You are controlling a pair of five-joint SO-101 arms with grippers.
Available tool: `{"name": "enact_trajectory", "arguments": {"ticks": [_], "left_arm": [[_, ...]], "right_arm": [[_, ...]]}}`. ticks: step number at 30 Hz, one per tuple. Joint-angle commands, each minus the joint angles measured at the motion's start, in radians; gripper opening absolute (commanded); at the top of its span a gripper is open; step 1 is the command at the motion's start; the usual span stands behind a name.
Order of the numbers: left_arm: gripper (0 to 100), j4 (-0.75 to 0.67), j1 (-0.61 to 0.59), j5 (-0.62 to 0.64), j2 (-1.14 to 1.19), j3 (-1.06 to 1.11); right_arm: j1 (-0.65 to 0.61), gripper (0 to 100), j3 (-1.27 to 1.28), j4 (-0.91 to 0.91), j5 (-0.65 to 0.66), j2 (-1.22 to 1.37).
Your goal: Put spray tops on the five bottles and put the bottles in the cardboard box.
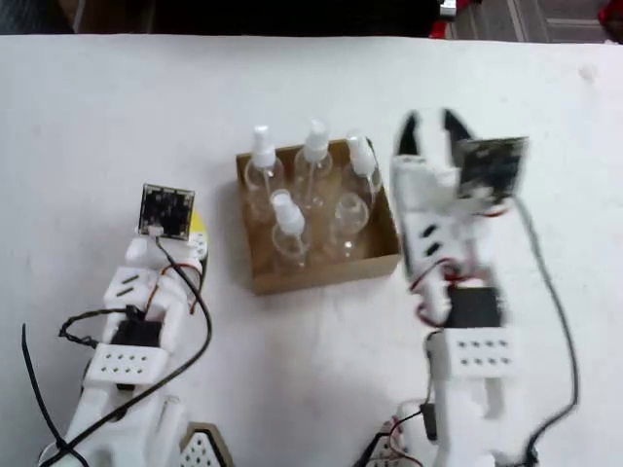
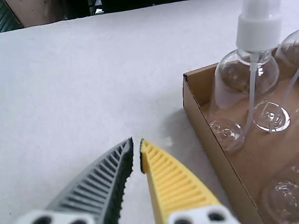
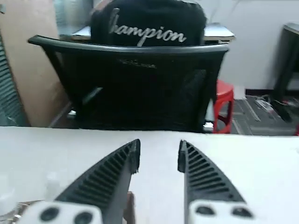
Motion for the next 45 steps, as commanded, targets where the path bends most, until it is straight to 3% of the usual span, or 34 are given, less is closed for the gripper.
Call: {"name": "enact_trajectory", "arguments": {"ticks": [1,8,14,17,21,24,33,45], "left_arm": [[3,-0.031,0.013,-0.011,-0.001,-0.009],[3,-0.026,0.010,-0.011,-0.001,-0.008],[3,-0.023,0.008,-0.011,-0.001,-0.008],[3,-0.025,0.007,-0.011,-0.001,-0.002],[3,-0.031,0.007,-0.011,-0.005,0.006],[3,-0.031,0.007,-0.011,-0.005,0.006],[3,-0.031,0.010,-0.011,-0.005,0.008],[3,-0.032,0.012,-0.011,-0.004,0.006]], "right_arm": [[0.166,13.3,-0.222,0.367,0.083,-0.042],[0.302,13.7,-0.250,0.611,0.574,0.022],[0.349,13.8,-0.147,0.826,1.209,0.117],[0.414,13.8,0.008,0.742,1.433,0.117],[0.478,14.1,0.213,0.504,1.617,0.073],[0.486,14.5,0.313,0.476,1.784,0.027],[0.440,26.5,0.370,0.515,1.979,-0.028],[0.355,26.5,0.361,0.475,1.989,0.163]]}}
